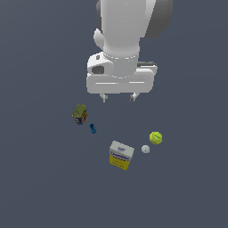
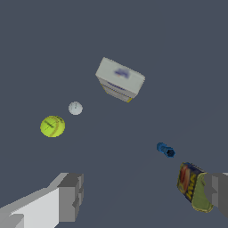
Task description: Pick up a designated object from a clutter of objects.
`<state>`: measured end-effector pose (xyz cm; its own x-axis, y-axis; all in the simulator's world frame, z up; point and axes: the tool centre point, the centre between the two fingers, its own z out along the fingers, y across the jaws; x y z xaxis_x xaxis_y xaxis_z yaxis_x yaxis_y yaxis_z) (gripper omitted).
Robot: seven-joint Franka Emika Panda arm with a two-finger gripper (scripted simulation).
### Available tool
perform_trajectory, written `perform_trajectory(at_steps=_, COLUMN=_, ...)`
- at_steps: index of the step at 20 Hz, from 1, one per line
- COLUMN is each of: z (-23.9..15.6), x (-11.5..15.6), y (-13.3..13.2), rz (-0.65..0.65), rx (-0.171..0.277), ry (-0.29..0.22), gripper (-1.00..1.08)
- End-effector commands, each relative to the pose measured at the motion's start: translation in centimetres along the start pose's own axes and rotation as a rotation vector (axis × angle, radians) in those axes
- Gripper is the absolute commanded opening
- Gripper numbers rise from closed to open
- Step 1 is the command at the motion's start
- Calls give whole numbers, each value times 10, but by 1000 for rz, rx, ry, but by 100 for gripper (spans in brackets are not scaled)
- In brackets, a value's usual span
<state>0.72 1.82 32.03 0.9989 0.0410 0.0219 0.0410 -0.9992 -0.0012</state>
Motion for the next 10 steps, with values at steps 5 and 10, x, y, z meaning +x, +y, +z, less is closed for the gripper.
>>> perform_trajectory(at_steps=5, z=1, x=2, y=4, rz=3, rx=6, ry=3, gripper=100)
perform_trajectory(at_steps=10, z=0, x=4, y=10, rz=2, rx=18, ry=10, gripper=100)
